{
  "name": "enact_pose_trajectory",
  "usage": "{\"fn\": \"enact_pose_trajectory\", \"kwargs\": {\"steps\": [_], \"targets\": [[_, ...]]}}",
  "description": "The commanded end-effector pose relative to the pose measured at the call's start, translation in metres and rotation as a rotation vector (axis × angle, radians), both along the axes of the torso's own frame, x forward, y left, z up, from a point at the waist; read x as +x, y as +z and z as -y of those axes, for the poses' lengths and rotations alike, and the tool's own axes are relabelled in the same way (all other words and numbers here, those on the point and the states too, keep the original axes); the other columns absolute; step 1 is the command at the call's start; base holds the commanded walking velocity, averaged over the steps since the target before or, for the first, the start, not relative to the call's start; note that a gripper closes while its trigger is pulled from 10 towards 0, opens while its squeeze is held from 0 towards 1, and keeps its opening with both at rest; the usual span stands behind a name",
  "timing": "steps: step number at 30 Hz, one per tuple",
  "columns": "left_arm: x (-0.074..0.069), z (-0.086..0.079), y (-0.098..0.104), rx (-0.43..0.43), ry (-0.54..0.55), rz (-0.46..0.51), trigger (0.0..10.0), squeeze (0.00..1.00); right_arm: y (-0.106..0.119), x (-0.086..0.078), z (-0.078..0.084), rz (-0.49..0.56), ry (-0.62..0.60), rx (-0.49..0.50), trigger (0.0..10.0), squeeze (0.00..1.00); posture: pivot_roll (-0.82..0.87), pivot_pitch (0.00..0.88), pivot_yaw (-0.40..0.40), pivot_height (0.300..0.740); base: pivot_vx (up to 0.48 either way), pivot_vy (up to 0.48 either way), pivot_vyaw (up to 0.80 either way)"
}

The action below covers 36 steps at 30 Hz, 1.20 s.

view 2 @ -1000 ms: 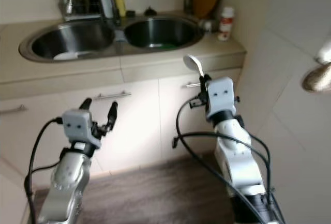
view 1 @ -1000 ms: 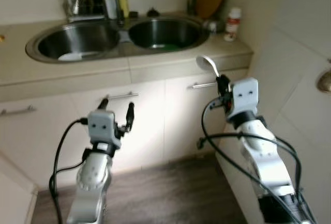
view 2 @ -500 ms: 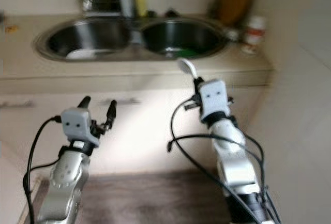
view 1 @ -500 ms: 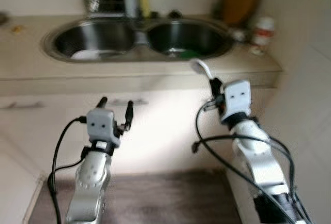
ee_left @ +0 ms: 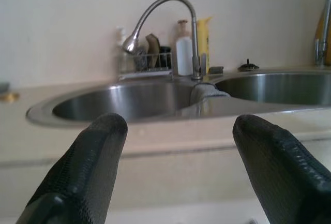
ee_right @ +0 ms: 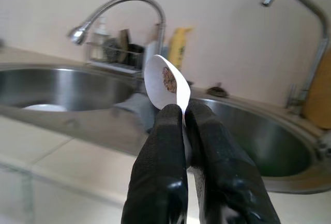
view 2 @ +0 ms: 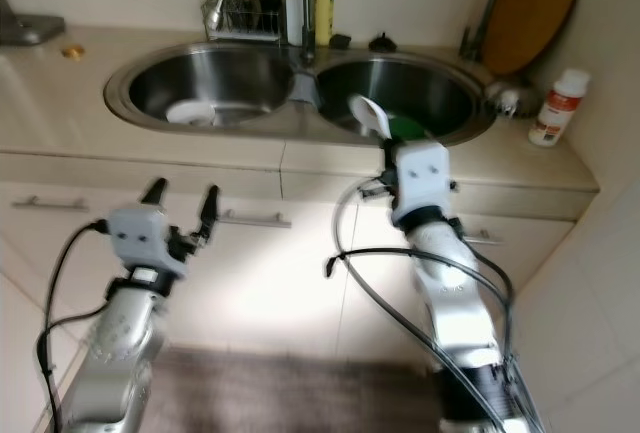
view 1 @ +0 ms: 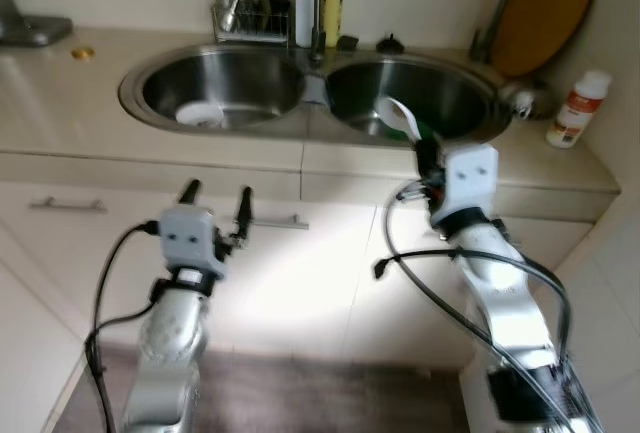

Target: Kitchen organization

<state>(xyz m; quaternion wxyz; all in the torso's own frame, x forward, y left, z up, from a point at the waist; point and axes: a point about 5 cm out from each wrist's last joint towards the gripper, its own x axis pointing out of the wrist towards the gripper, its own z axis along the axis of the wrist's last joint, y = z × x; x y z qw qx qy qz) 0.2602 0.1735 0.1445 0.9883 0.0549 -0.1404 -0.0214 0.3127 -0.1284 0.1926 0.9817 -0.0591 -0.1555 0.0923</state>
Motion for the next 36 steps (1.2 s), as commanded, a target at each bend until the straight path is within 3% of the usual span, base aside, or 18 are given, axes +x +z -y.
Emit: {"fn": "enact_pose_trajectory", "kwargs": {"steps": [1,27,31,34,36], "targets": [[0.000,0.007,0.006,-0.006,-0.018,0.030,10.0,0.00,0.008,0.000,0.011,0.033,-0.039,0.023,10.0,0.00,0.10,0.000,-0.047,0.740,0.244,0.000,0.00],[-0.001,0.010,0.001,-0.003,-0.027,0.012,10.0,0.00,0.000,0.006,0.000,-0.023,0.024,-0.042,10.0,0.00,0.11,0.000,-0.055,0.740,0.245,0.000,0.00],[-0.001,0.010,0.000,-0.003,-0.028,0.012,10.0,0.00,0.000,0.007,-0.004,-0.021,0.029,-0.079,10.0,0.00,0.11,0.000,-0.055,0.740,0.247,0.000,0.77],[-0.001,0.011,0.000,-0.004,-0.030,0.011,10.0,0.00,0.000,0.008,-0.003,-0.033,0.028,-0.019,10.0,0.00,0.11,0.000,-0.054,0.740,0.245,0.000,0.53],[-0.001,0.011,0.000,-0.004,-0.030,0.010,10.0,0.00,0.000,0.008,-0.002,-0.033,0.025,-0.033,10.0,0.00,0.11,0.000,-0.054,0.740,0.247,0.000,0.00]]}}
